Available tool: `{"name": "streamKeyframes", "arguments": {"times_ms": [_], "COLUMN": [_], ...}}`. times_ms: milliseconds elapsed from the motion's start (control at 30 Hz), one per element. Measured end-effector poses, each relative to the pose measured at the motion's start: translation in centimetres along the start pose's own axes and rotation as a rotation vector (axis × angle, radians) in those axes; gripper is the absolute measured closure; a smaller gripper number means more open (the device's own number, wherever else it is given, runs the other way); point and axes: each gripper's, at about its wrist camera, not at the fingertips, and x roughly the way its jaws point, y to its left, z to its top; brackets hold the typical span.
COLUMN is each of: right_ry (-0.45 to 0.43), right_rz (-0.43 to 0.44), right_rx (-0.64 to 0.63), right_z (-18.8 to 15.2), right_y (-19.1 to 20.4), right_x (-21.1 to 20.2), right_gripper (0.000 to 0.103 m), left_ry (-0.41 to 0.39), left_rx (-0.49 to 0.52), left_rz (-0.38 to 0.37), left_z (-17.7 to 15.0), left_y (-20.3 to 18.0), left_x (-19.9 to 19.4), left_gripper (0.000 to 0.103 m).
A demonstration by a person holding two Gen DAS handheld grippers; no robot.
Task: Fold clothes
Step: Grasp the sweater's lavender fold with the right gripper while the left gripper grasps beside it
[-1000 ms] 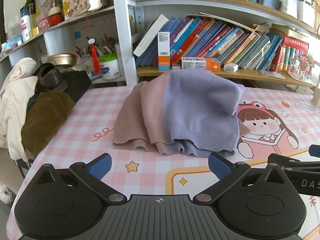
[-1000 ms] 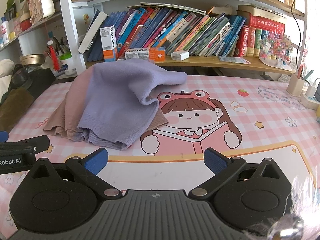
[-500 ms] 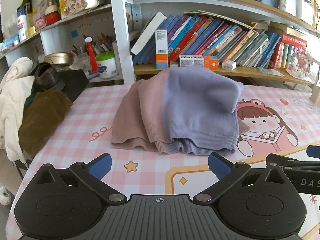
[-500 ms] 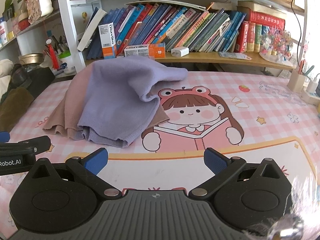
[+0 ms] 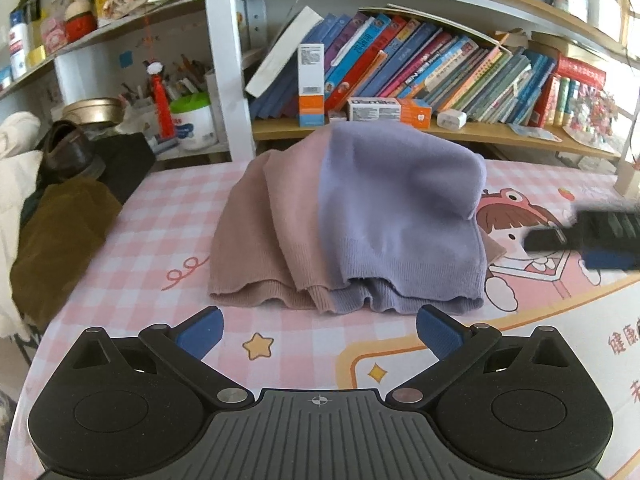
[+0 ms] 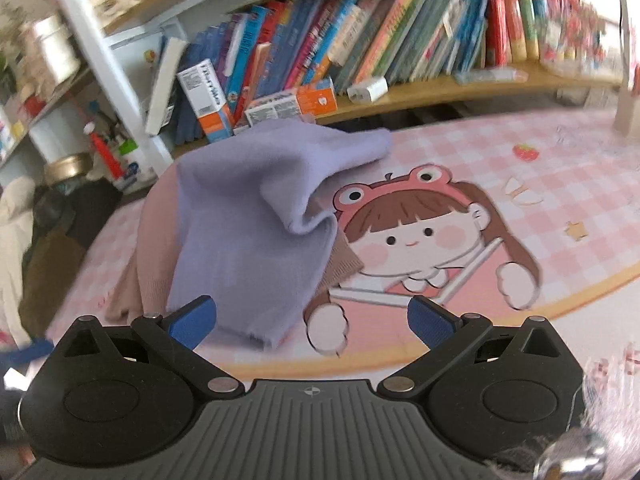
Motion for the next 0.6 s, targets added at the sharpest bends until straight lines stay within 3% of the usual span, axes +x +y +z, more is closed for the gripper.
{"name": "streamKeyframes", "arguments": {"times_ms": [267,400,433,467,500,600], "right_ry": [0.007,0.017,0.017,0.02,0.025,0.035], "right_rz": [-0.017,-0.001,0.015,0.029,0.042,0.096], "right_rx": [0.058,0.076,0.081,0.088,0.095,0.121], "right_z": [4.1,5.3,5.5,5.6,5.6,5.7], "right_y": [0.1,-0.4,-0.4,-0.4,-0.4,-0.3], "right_x": [6.2,9.0,9.6,10.0,10.3,10.8], "right_gripper": [0.001,0.009,0.018,0.039,0.066,0.094], "left_ry": [-0.036,-0.061,-0.065,-0.065,-0.065,-0.068], "left_rx": [0.005,0.022,0.026,0.03,0.033,0.034], "left_rz": [-0.019,-0.034,-0.04,-0.047,-0.055,-0.069], "left_z": [0.6,0.6,0.6,0.6,0.6,0.5], "left_y": [2.8,3.7,3.8,3.8,3.8,3.8], "left_x": [1.3,1.9,2.0,2.1,2.2,2.1], "left_gripper": [0.0,0.0,0.0,0.0,0.0,0.0]}}
